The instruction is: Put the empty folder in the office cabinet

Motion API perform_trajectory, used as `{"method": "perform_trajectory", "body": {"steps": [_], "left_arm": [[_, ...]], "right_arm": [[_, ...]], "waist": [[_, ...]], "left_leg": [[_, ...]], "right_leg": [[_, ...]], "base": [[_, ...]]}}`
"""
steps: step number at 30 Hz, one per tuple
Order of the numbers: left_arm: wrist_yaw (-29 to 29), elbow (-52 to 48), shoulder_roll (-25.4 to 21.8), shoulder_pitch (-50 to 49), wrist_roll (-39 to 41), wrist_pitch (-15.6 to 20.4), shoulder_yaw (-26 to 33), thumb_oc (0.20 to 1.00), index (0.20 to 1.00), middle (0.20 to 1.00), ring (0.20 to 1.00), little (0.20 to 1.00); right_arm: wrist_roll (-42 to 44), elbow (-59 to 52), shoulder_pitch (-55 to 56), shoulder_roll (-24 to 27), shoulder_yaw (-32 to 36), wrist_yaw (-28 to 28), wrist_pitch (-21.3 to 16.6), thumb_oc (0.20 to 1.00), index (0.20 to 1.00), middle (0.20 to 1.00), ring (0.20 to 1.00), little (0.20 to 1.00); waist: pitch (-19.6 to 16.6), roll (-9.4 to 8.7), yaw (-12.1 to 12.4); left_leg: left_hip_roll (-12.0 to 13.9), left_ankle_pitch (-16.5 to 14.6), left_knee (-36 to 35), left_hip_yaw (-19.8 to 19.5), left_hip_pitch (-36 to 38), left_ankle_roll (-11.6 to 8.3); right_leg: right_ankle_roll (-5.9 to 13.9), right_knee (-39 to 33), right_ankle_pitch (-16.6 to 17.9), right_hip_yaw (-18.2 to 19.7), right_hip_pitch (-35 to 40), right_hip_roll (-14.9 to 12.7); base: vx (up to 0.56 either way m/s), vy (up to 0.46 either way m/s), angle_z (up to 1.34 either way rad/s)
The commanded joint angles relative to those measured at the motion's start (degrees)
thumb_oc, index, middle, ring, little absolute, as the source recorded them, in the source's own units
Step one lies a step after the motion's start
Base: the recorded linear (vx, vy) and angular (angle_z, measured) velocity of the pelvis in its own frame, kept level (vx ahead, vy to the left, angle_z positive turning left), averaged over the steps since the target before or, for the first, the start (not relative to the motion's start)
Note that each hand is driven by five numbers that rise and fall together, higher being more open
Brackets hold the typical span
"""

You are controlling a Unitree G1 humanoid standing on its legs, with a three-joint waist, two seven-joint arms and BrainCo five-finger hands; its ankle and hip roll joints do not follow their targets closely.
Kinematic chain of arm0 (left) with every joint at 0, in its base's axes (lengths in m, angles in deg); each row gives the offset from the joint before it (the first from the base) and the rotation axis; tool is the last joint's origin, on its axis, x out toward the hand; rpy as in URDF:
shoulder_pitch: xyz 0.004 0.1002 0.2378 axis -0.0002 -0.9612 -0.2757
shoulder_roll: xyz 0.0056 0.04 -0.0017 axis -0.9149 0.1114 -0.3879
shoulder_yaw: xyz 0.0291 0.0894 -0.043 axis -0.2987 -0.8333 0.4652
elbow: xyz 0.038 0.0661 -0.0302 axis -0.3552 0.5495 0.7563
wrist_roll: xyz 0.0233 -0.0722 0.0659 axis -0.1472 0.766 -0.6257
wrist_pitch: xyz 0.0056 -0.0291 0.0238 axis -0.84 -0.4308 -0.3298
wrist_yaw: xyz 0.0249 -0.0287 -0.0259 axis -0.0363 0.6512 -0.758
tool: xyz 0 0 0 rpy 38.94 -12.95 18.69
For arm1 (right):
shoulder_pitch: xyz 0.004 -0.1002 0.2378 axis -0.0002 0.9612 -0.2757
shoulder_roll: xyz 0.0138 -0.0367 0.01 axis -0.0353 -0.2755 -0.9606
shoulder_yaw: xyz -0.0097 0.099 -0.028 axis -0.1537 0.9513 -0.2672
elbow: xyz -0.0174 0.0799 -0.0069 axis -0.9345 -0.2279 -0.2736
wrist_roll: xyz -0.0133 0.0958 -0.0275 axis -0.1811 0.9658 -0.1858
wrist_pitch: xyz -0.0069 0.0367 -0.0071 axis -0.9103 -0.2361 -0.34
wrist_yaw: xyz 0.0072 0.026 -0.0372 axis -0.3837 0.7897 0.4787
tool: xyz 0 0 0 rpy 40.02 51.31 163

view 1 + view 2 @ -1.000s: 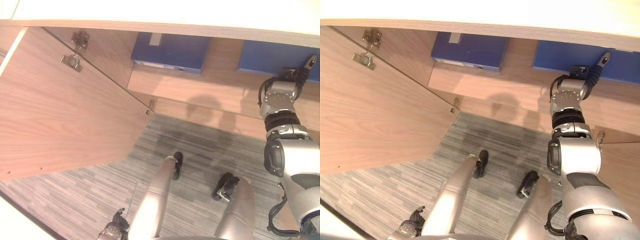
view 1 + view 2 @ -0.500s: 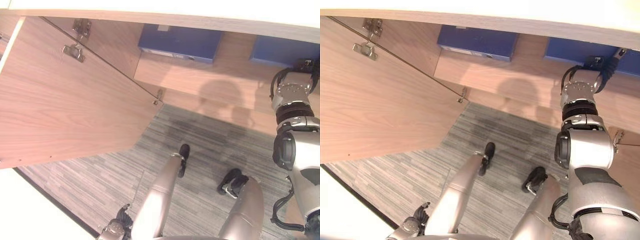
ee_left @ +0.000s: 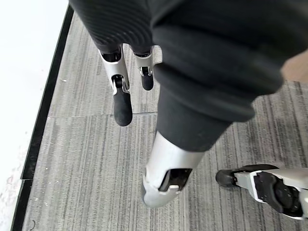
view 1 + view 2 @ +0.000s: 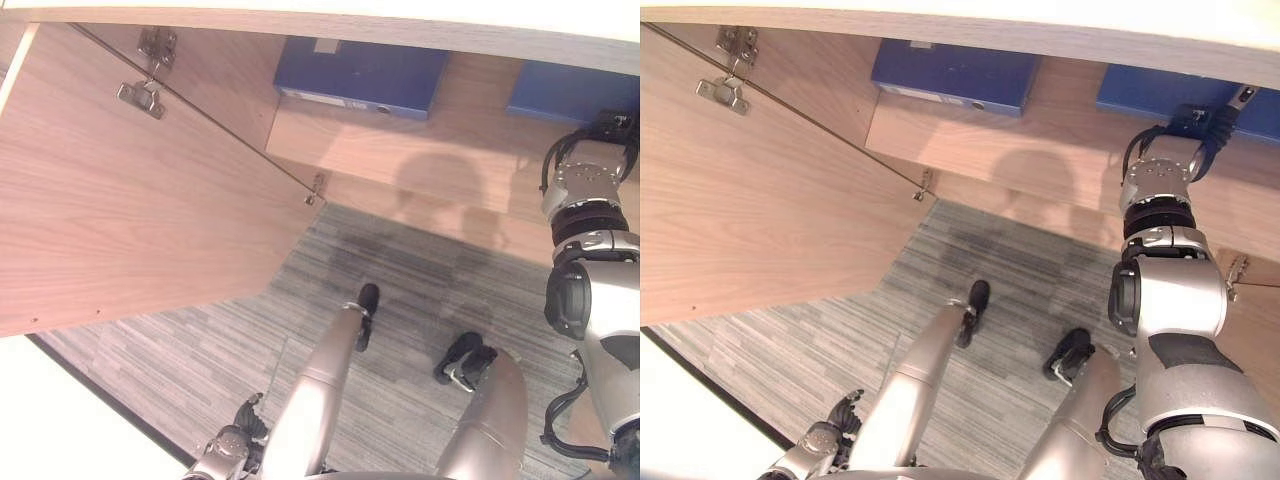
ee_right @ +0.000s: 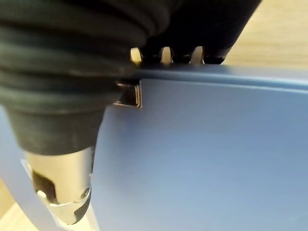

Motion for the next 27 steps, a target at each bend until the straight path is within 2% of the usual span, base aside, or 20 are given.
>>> {"method": "perform_trajectory", "body": {"steps": [1,2,5,8,11,13,16,17,18,21,27], "left_arm": [[0.7,3.5,-3.8,1.1,2.0,-1.0,-1.5,1.0,1.0,1.0,1.0,1.0],[1.3,3.2,-4.1,1.1,1.9,-1.0,-1.6,1.0,1.0,1.0,1.0,1.0],[1.7,2.6,-4.5,1.1,1.9,-0.9,-1.5,1.0,1.0,1.0,1.0,1.0],[3.6,0.7,-6.5,0.8,1.5,-0.4,-1.4,1.0,1.0,1.0,1.0,1.0],[5.4,-0.9,-7.9,0.3,0.8,0.0,-1.6,1.0,1.0,1.0,1.0,1.0],[7.2,-3.4,-9.5,-0.3,-0.2,-0.1,-2.2,1.0,1.0,1.0,1.0,1.0],[8.4,-6.2,-11.0,-0.9,-1.0,-0.1,-2.0,1.0,1.0,1.0,1.0,1.0],[9.7,-9.1,-12.6,-1.3,-1.8,0.2,-2.0,1.0,1.0,1.0,1.0,1.0],[9.8,-9.3,-12.6,-1.4,-1.8,0.1,-1.9,1.0,1.0,1.0,1.0,1.0],[10.6,-7.1,-13.0,-1.2,-3.8,0.5,-1.4,1.0,1.0,1.0,1.0,1.0],[10.1,1.6,-11.1,1.0,-5.9,1.3,0.0,1.0,1.0,1.0,1.0,1.0]], "right_arm": [[-4.6,-1.2,-1.0,2.7,-3.9,2.7,3.6,1.0,1.0,1.0,1.0,1.0],[-6.9,0.0,-0.8,2.7,-5.6,3.2,6.0,1.0,1.0,1.0,1.0,1.0],[-8.4,1.6,-0.8,2.9,-7.0,3.6,8.2,1.0,1.0,1.0,1.0,1.0],[-23.4,7.6,-1.7,5.2,-16.9,5.6,19.5,1.0,1.0,1.0,1.0,1.0],[-36.7,9.9,-3.2,6.8,-24.9,10.1,25.8,1.0,1.0,1.0,1.0,1.0],[-43.9,10.1,-3.8,7.9,-29.8,13.9,28.5,1.0,1.0,1.0,1.0,1.0],[-48.6,9.4,-3.6,8.6,-33.3,17.1,29.8,1.0,1.0,1.0,1.0,1.0],[-53.8,9.1,-3.7,9.3,-37.1,19.5,30.6,1.0,1.0,1.0,1.0,1.0],[-53.9,9.2,-3.8,9.3,-37.1,19.6,30.6,1.0,1.0,1.0,1.0,1.0],[-60.0,7.9,-3.5,9.9,-41.3,22.4,30.8,1.0,1.0,1.0,1.0,1.0],[-62.7,3.1,-3.7,9.6,-46.5,25.3,29.6,1.0,1.0,1.0,1.0,1.0]], "waist": [[1.0,0.19,0.2],[1.3,-0.09,0.1],[1.6,-0.11,0.1],[2.5,-0.52,0.1],[3.2,-0.7,-0.3],[3.7,-0.88,-0.6],[4.1,-1.04,-0.8],[4.4,-1.32,-1.0],[4.4,-1.23,-1.0],[5.0,-1.73,-1.5],[6.4,-2.14,-2.2]], "left_leg": [[2.4,-0.5,-4.7,2.1,2.9,2.6],[2.7,-0.1,-5.8,2.2,3.4,2.46],[3.0,0.5,-7.2,2.2,4.1,2.28],[3.7,1.9,-10.7,2.3,5.6,1.69],[4.3,3.8,-14.0,2.5,6.8,1.38],[4.8,5.4,-17.6,2.4,8.2,0.98],[5.1,6.8,-20.2,2.4,9.3,0.56],[5.5,8.1,-22.5,2.5,10.4,0.05],[5.5,8.3,-22.8,2.5,10.6,0.03],[6.2,9.9,-25.7,2.5,12.3,-0.78],[7.1,11.6,-28.5,2.9,14.1,-1.74]], "right_leg": [[1.44,-9.4,4.0,2.0,7.7,1.0],[1.74,-10.5,4.6,1.7,8.0,1.2],[2.04,-11.9,5.5,1.2,8.7,1.4],[2.9,-15.1,7.4,-0.2,9.8,2.1],[3.52,-18.1,9.8,-1.5,10.6,2.7],[4.33,-21.4,11.5,-2.6,11.8,3.4],[4.61,-24.0,12.6,-3.5,13.1,3.7],[4.91,-26.5,13.6,-4.1,14.1,4.0],[4.9,-26.7,13.7,-4.2,14.3,4.1],[5.21,-29.7,14.9,-5.0,15.9,4.7],[5.41,-32.7,16.6,-5.4,17.3,5.8]], "base": [[-0.03,-0.005,-0.04],[-0.02,-0.004,-0.05],[-0.03,-0.004,-0.11],[-0.04,-0.009,-0.15],[-0.06,-0.001,-0.04],[-0.04,-0.025,-0.12],[-0.03,-0.028,-0.05],[-0.03,-0.036,0.0],[-0.03,-0.035,0.03],[-0.02,-0.027,-0.02],[-0.03,-0.028,-0.07]]}}
